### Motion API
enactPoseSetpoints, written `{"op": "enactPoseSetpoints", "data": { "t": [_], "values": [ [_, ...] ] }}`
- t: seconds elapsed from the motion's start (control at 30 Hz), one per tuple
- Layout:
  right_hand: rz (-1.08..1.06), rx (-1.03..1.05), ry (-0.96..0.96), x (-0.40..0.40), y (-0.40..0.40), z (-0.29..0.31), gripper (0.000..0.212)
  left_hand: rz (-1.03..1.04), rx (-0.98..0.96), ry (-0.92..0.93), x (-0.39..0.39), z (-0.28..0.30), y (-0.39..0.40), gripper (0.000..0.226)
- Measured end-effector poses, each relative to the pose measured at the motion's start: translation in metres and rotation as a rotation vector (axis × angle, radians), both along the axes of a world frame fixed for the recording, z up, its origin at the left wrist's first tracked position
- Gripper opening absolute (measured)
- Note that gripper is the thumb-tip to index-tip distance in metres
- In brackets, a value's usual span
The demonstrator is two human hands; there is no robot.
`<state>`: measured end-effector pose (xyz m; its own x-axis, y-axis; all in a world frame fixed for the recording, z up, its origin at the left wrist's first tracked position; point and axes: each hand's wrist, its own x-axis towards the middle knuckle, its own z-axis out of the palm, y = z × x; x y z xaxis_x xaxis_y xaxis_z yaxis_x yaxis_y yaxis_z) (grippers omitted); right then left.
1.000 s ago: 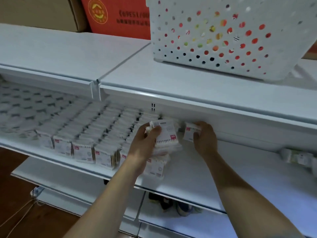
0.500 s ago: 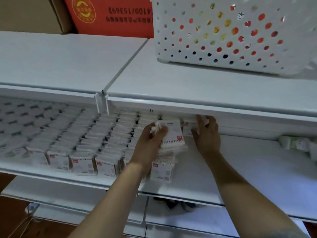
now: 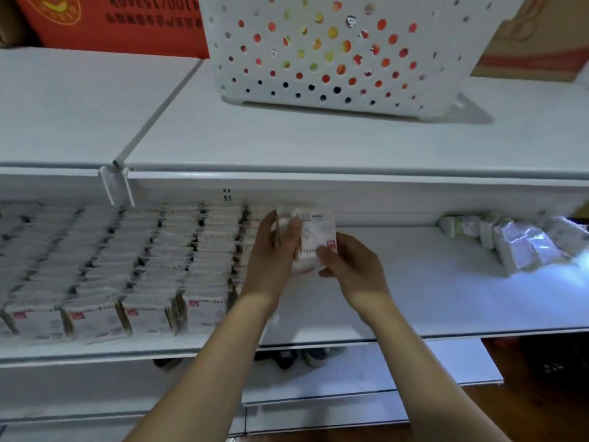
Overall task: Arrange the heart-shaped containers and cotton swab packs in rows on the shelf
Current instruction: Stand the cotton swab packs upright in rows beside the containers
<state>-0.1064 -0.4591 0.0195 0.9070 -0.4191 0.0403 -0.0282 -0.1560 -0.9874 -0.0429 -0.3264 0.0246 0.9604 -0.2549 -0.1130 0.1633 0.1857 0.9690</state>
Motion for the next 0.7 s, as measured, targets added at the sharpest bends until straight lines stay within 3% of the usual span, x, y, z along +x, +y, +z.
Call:
{"op": "enactPoseSetpoints", "data": {
  "t": [0.13,0.3,0.37,0.5,0.7],
  "values": [
    [-0.078,0.224,-0.073,-0.007,-0.018,-0.003,0.024,-0.020,-0.074,0.050,-0.007,-0.004,-0.014,0.057],
    [-0.140,0.410,-0.135,-0.006,-0.069,-0.010,0.042,0.165,-0.068,0.087,-0.009,-0.005,-0.024,0.049],
    [-0.090,0.282,-0.064,0.002,-0.087,-0.018,0.048,0.245,-0.080,0.090,-0.009,-0.006,-0.024,0.047],
    [-0.111,-0.233,0.147,0.036,-0.095,-0.033,0.061,0.340,-0.087,0.081,-0.012,-0.004,-0.017,0.042],
    [-0.025,-0.589,0.047,0.086,-0.071,-0.038,0.033,0.391,-0.061,0.092,-0.012,-0.002,0.000,0.053]
  ]
}}
